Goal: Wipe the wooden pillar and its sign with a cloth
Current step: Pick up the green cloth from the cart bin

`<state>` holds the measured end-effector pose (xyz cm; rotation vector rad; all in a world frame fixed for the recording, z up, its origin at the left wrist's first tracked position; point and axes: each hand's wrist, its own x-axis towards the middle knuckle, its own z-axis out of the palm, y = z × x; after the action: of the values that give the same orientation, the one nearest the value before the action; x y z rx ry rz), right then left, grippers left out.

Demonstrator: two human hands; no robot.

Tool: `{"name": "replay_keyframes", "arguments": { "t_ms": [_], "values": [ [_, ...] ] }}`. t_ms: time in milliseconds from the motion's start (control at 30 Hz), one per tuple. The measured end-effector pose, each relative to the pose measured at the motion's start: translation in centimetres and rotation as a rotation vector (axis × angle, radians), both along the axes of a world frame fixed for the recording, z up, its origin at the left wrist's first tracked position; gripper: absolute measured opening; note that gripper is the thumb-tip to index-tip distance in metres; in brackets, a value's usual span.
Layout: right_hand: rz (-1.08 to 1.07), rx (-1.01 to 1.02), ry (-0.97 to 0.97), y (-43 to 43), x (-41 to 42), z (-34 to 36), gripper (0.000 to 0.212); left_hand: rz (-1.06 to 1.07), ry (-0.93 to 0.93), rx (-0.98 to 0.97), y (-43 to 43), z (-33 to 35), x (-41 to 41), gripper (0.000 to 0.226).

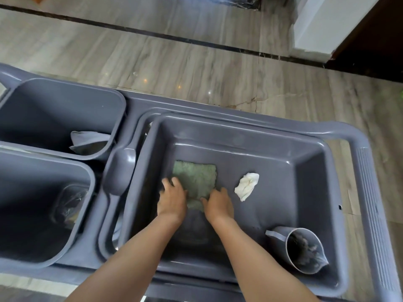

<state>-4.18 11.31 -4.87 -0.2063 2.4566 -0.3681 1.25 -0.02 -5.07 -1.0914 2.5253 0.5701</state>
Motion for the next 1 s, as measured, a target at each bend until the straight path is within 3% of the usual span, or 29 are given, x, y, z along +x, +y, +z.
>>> {"name": "replay_keyframes", "arguments": {
  "t_ms": [100, 233, 367, 533, 667, 800, 900, 1000],
  "values": [
    [-0.188, -0.095, -0.010, -0.5, 0.4, -0.4, 0.038, 0.099, 0.066, 0.061, -0.4, -0.6, -0.2, 0.048],
    [-0.438, -0.270, -0.139, -0.3, 0.0, -0.6, 0.037, 0.451, 0.122, 0.302, -0.5, -0.6, -1.0, 0.066],
    [-0.549, -0.473, -0.386, 1.4, -0.7, -0.4, 0.028, 0.716, 0.245, 0.571, -0.3, 0.3, -1.4, 0.034],
    [-0.653, -0.698, -0.599, 5.0, -0.5, 2.2, 0.030, 0.813, 0.392, 1.018, 0.1, 3.4, 0.0, 0.029],
    [-0.618, -0.888, -0.721, 7.8, -0.2, 6.2, 0.030, 0.781, 0.415, 1.192, 1.1, 7.7, 0.9, 0.031],
    [-0.655, -1.145, -0.789, 10.3, -0.4, 10.3, 0.039, 0.565, 0.444, 1.330, 2.8, 12.8, 0.7, 0.043],
    [-0.757, -1.323, -0.702, 12.3, -0.4, 13.8, 0.030, 0.420, 0.432, 1.407, 4.3, 16.4, -0.3, 0.040],
    [-0.896, -1.409, -0.518, 15.7, 0.6, 16.9, 0.040, 0.263, 0.360, 1.487, 6.8, 19.2, -1.7, 0.030]
  ]
}}
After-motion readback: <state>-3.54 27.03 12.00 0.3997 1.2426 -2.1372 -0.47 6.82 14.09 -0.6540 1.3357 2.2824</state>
